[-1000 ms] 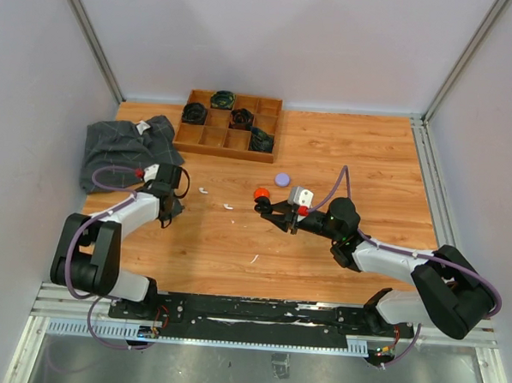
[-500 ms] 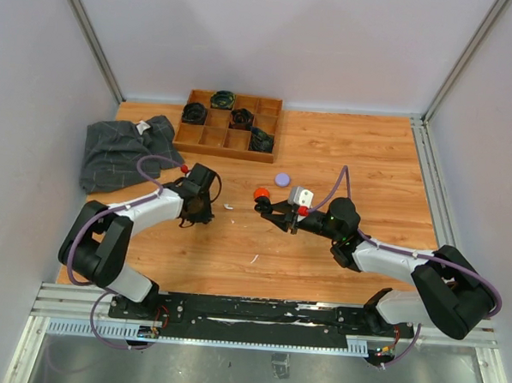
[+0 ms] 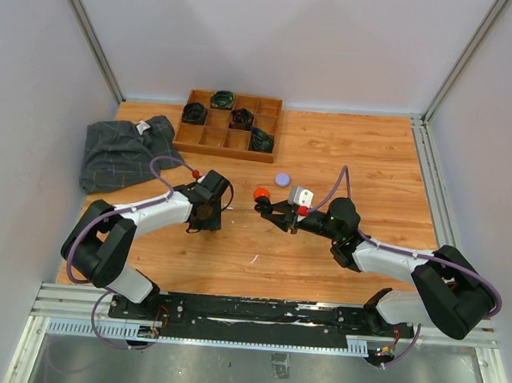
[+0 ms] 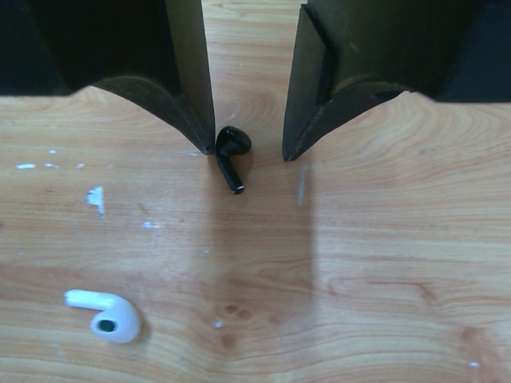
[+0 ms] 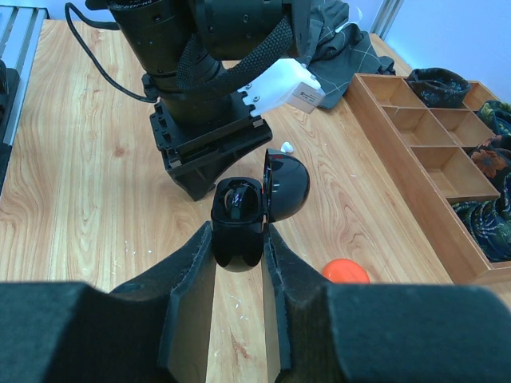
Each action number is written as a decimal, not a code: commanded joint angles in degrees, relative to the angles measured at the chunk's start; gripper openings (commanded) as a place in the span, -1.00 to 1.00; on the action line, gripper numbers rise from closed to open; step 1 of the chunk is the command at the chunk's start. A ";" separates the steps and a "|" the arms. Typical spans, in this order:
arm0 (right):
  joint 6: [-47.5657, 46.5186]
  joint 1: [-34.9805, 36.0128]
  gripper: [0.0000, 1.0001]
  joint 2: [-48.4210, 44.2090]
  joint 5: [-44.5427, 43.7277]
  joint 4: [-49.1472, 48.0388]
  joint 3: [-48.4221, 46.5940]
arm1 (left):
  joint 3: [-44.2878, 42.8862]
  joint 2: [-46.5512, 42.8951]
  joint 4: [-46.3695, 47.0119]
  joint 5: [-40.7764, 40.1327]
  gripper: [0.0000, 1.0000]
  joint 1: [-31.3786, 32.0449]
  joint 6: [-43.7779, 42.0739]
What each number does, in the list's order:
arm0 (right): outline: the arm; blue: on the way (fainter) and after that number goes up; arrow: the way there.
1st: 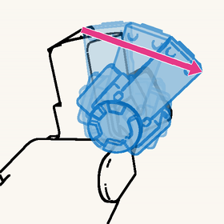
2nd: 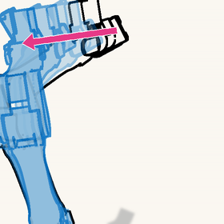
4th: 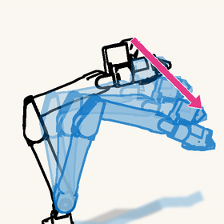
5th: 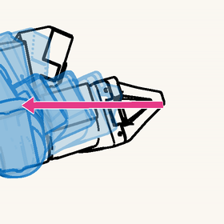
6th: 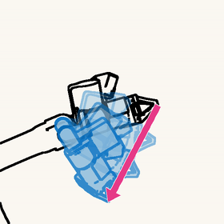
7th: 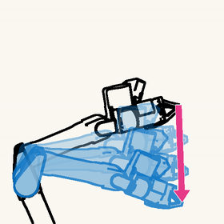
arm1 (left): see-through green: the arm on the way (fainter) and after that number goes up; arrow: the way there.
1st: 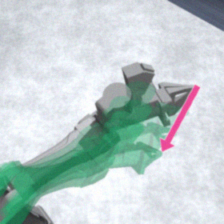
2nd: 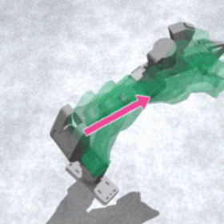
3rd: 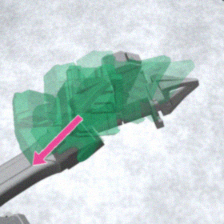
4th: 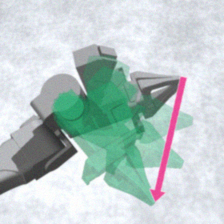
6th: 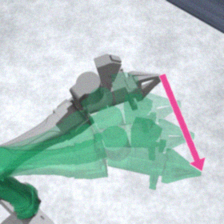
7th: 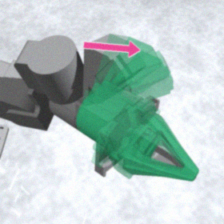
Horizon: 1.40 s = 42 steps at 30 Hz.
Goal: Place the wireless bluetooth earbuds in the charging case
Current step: Move the earbud to the center of the board, then pick up the earbud from the center of the board.
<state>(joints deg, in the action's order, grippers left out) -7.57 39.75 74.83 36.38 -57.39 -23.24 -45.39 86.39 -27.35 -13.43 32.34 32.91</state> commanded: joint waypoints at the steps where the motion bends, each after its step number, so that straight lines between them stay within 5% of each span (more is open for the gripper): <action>1: -0.95 -0.03 -0.99 -1.08 0.40 -1.60 0.21 | 0.61 -0.99 -5.78 -5.13 -0.07 0.09 0.88; 14: -0.53 -0.03 -0.99 -1.35 0.85 -1.77 0.22 | 0.91 -3.58 -5.47 -9.20 -0.02 -5.63 0.05; 31: -0.15 -0.06 -0.99 -1.67 0.88 -1.66 0.22 | -2.12 -7.44 -4.62 1.75 0.08 -8.53 -1.83; 42: -0.34 -0.06 -0.99 -1.62 0.71 -1.19 0.13 | -3.31 -0.78 -3.47 1.07 -0.19 -8.60 -1.88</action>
<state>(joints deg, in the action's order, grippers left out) -7.57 39.75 74.15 36.42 -57.32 -23.24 -47.24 84.27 -31.77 -12.69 23.97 31.27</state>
